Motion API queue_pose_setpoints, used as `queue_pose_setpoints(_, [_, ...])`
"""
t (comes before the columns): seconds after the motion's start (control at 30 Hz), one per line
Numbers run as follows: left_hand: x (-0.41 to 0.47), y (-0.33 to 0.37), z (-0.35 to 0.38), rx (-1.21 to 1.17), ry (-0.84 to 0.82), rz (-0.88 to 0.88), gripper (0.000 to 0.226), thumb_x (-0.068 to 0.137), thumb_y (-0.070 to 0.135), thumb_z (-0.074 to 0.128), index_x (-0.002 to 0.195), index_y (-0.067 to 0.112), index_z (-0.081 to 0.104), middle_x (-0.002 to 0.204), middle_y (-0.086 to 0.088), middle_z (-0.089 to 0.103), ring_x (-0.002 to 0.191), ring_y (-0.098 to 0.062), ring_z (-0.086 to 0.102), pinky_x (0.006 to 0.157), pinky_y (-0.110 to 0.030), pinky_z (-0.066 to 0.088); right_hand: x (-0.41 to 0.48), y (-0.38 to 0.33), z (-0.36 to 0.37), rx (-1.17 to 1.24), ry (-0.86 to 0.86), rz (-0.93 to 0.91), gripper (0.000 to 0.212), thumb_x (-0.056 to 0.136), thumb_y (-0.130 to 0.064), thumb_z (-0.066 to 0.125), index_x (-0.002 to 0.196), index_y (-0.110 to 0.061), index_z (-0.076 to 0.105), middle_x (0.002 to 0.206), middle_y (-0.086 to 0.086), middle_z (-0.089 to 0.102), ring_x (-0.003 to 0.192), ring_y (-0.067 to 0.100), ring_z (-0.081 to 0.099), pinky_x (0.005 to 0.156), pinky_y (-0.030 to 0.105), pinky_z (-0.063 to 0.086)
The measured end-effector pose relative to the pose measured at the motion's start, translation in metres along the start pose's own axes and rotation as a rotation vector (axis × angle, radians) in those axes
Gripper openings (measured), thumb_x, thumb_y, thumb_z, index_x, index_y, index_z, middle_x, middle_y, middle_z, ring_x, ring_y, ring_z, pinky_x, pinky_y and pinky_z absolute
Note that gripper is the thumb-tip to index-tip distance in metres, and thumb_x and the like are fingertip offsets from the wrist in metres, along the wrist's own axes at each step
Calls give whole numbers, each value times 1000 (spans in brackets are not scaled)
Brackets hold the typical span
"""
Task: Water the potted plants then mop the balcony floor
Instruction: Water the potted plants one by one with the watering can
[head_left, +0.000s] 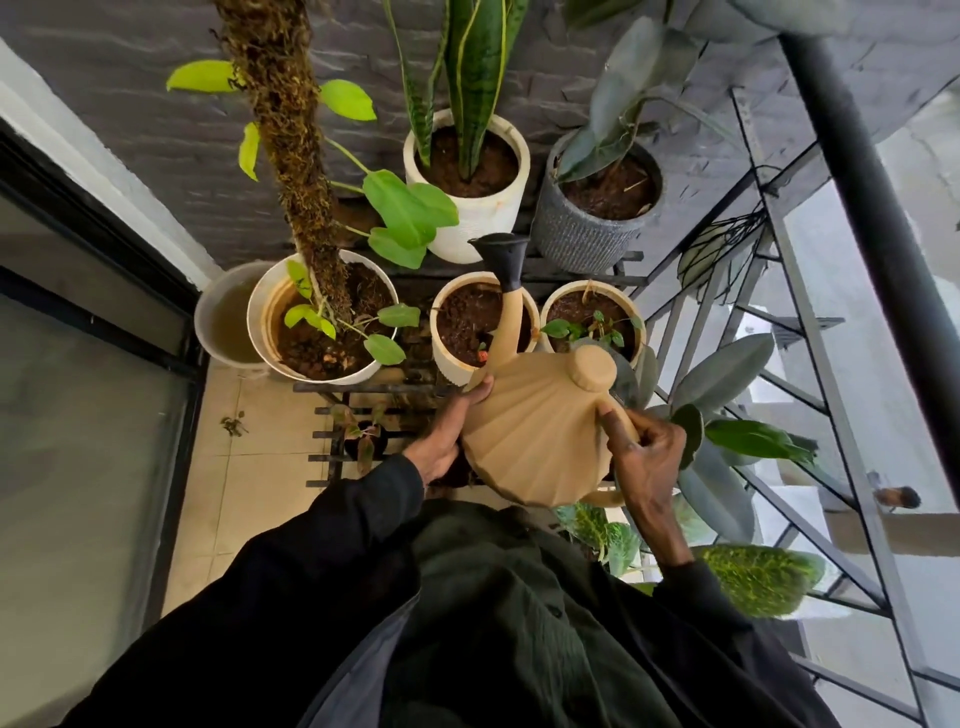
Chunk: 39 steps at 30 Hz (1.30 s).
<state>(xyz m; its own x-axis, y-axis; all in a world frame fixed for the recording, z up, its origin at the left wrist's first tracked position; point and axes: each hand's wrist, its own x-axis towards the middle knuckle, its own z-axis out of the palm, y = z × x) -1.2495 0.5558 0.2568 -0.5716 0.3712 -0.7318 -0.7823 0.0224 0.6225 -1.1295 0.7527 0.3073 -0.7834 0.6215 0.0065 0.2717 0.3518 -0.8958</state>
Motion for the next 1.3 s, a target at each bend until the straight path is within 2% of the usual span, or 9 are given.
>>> queue_pose_setpoints(0.13, [-8, -23, -1, -2, 43, -31, 44, 89, 54, 68, 123, 26, 61, 123, -2, 64, 113, -18, 58, 104, -43, 45, -16, 16, -9, -31, 17, 16, 47, 84, -62, 68, 85, -17, 83, 63, -2, 71, 48, 6, 61, 48, 25, 49])
queue_pose_setpoints(0.2, [-13, -39, -2, 3, 62, -44, 65, 84, 59, 72, 137, 25, 56, 130, -2, 63, 119, -21, 57, 109, -48, 43, -26, 24, -14, -57, 5, 29, 32, 84, -62, 69, 74, -33, 77, 60, 4, 71, 49, 25, 63, 47, 37, 51])
queue_pose_setpoints(0.27, [-21, -59, -3, -7, 70, -54, 72, 81, 61, 73, 140, 25, 54, 131, -3, 64, 120, -21, 58, 105, -47, 46, -36, 33, -20, -89, -24, 31, 37, 86, -62, 69, 68, -30, 75, 57, 8, 68, 49, 33, 61, 48, 45, 52])
queue_pose_setpoints(0.4, [-37, -107, -4, -64, 107, -77, 64, 86, 56, 71, 139, 22, 57, 126, -4, 68, 117, -22, 60, 98, -44, 51, -66, 50, -29, -39, -104, 78, 51, 83, -59, 70, 77, -10, 81, 57, 3, 67, 45, 14, 59, 45, 25, 47])
queue_pose_setpoints(0.53, [-51, -153, -5, -111, 111, -181, 61, 89, 56, 68, 137, 21, 55, 127, -6, 66, 118, -25, 60, 104, -47, 47, -95, 77, -38, -51, -162, 107, 49, 83, -57, 72, 72, -10, 77, 61, 19, 68, 53, 40, 60, 46, 42, 46])
queue_pose_setpoints(0.7, [-59, -203, -9, -166, 145, -294, 50, 91, 56, 65, 128, 24, 53, 125, -6, 64, 116, -26, 58, 111, -52, 43, -123, 106, -43, -105, -238, 152, 73, 86, -61, 69, 62, 8, 60, 58, 29, 56, 46, 22, 41, 50, 31, 30])
queue_pose_setpoints(0.93, [-55, -250, -23, -134, 220, -410, 93, 71, 74, 73, 145, 24, 48, 138, -7, 58, 126, -31, 53, 113, -57, 38, -151, 128, -32, -166, -273, 240, 68, 88, -52, 71, 59, 8, 58, 57, 30, 56, 48, 16, 40, 46, 46, 40])
queue_pose_setpoints(1.17, [-32, -274, -54, -80, 194, -507, 85, 78, 76, 66, 146, 28, 48, 139, -4, 58, 124, -27, 53, 110, -49, 42, -163, 151, -2, -209, -293, 340, 55, 94, -41, 76, 58, -1, 65, 56, 22, 61, 45, 21, 46, 47, 52, 47])
queue_pose_setpoints(1.3, [-24, -280, -65, -47, 187, -554, 102, 63, 86, 69, 147, 31, 47, 140, -4, 57, 123, -29, 53, 102, -50, 45, -166, 152, 14, -224, -293, 367, 52, 97, -39, 76, 63, 0, 70, 52, 15, 61, 42, 20, 46, 46, 45, 48])
